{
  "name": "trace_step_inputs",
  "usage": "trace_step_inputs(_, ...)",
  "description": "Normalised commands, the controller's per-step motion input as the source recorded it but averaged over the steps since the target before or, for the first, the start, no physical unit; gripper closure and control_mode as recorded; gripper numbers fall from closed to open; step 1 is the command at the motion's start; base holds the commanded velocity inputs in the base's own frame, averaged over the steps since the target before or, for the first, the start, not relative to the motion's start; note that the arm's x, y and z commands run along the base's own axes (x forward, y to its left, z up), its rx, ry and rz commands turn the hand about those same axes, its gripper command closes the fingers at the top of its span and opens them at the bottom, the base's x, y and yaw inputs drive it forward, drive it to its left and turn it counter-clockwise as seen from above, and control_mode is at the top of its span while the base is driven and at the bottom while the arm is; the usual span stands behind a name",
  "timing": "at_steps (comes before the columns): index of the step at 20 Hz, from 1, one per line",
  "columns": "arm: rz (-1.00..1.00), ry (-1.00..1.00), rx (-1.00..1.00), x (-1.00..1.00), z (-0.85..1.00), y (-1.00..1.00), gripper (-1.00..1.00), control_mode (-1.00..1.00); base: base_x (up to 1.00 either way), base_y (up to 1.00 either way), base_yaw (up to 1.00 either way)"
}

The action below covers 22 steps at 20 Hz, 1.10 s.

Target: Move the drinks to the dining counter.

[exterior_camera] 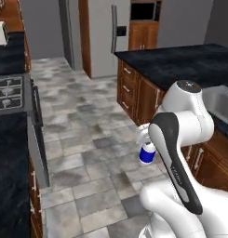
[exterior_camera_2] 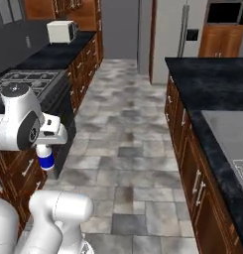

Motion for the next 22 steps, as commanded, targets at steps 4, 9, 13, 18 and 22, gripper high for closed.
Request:
trace_step_inputs(4,0.0,0.0,0.0,0.0,0.0,0.0,1.0,1.0,0.0,0.0,-0.95)
trace_step_inputs(9,0.0,0.0,0.0,0.0,0.0,0.0,1.0,1.0,0.0,0.0,-0.94)
trace_step_inputs(13,0.0,0.0,0.0,0.0,0.0,0.0,1.0,1.0,-0.01,0.0,-0.88)
trace_step_inputs(18,0.0,0.0,0.0,0.0,0.0,0.0,1.0,1.0,-0.04,-0.05,-0.79)
trace_step_inputs(22,0.0,0.0,0.0,0.0,0.0,0.0,1.0,1.0,0.22,-0.22,-0.36)
